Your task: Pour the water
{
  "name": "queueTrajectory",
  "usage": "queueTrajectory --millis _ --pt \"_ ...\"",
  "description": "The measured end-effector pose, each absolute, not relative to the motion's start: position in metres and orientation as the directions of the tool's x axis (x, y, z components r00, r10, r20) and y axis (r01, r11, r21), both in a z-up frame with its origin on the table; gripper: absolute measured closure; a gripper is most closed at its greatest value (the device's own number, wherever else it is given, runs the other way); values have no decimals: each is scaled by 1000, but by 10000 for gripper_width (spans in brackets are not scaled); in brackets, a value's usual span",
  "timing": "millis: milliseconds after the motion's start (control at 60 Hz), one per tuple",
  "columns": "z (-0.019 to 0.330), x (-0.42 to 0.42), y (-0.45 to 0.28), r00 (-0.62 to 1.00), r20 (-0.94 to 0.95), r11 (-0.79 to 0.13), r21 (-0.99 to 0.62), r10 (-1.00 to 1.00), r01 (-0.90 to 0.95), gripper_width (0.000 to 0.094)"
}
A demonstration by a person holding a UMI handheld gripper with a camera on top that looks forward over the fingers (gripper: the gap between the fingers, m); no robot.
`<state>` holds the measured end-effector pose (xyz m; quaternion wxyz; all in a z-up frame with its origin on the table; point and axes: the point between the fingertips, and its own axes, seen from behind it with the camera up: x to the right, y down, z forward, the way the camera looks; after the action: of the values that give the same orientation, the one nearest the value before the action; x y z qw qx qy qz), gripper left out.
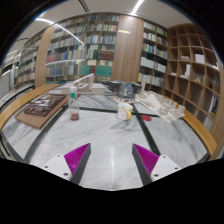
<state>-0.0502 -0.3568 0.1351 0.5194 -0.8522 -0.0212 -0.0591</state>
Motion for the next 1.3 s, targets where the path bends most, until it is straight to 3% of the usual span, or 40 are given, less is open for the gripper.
queueTrajectory --millis 283,550,683,733,767,983,1150,1300 --pt "118 -206 -200 990 57 -340 -935 131 98 83" --pt "95 -264 -49 983 112 -264 -953 144 147 94" --pt "78 -271 -3 986 102 -271 -953 135 136 192" --pt "74 -275 5 985 91 -274 -953 145 128 270" --pt "69 -276 10 985 87 -274 -953 147 126 371" --pt "74 -281 10 980 89 -224 -966 176 128 521" --pt "104 -282 1 980 22 -197 -979 198 61 535" --pt "177 -275 -5 950 -180 -146 -978 256 -146 534"
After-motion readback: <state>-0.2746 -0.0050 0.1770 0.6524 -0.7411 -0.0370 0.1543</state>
